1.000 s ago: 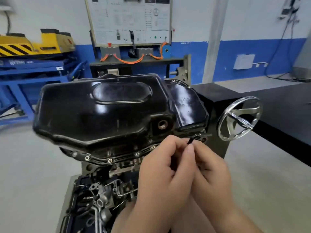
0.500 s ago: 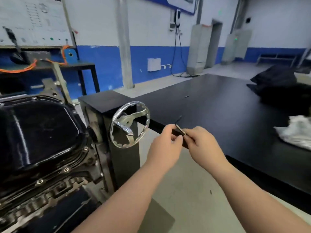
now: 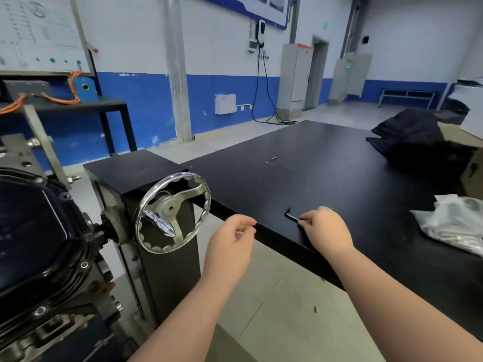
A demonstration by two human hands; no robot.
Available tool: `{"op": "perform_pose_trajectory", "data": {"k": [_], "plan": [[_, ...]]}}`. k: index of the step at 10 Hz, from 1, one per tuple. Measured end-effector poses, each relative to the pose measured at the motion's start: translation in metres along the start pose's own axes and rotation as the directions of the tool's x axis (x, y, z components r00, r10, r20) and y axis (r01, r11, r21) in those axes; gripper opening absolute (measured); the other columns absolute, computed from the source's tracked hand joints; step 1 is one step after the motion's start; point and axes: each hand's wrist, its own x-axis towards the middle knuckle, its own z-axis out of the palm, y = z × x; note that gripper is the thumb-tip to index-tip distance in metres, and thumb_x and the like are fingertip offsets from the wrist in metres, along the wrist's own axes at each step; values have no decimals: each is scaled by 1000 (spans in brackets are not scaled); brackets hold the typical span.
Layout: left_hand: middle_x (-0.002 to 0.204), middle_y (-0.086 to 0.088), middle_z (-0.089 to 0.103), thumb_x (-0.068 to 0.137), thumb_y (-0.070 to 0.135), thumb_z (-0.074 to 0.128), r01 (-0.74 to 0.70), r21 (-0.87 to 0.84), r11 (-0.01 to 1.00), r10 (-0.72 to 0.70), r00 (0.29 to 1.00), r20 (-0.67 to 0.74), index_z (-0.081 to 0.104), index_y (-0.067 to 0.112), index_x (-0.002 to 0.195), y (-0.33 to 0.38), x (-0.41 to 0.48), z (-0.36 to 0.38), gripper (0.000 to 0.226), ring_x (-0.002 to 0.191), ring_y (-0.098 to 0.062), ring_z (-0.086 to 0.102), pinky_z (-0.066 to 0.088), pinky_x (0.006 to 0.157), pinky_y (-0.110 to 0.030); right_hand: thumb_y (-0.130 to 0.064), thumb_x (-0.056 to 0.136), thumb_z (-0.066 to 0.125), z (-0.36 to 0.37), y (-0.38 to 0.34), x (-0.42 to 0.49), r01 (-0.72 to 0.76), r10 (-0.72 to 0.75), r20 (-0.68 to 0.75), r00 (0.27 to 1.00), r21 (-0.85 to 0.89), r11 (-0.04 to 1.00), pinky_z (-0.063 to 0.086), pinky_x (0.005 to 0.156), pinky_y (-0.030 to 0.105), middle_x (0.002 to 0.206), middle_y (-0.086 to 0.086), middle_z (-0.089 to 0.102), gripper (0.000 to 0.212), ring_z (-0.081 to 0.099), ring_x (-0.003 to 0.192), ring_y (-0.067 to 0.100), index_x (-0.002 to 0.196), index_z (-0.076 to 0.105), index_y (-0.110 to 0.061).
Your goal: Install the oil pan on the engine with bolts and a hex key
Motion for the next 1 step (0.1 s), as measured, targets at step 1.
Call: {"op": "perform_pose_trajectory", "data": {"k": [1], "plan": [[86,13,67,89,14,53,-151,-159,976,127,980,-153,64,34,86,25,-15,-18,23,82,-1,60,45,75,-20,-31,94,55,-4,-2,-3,-16,20,-79,997,50,999,47,84,34,110,7,58,27,55,102,27,116,67,-19]]}}
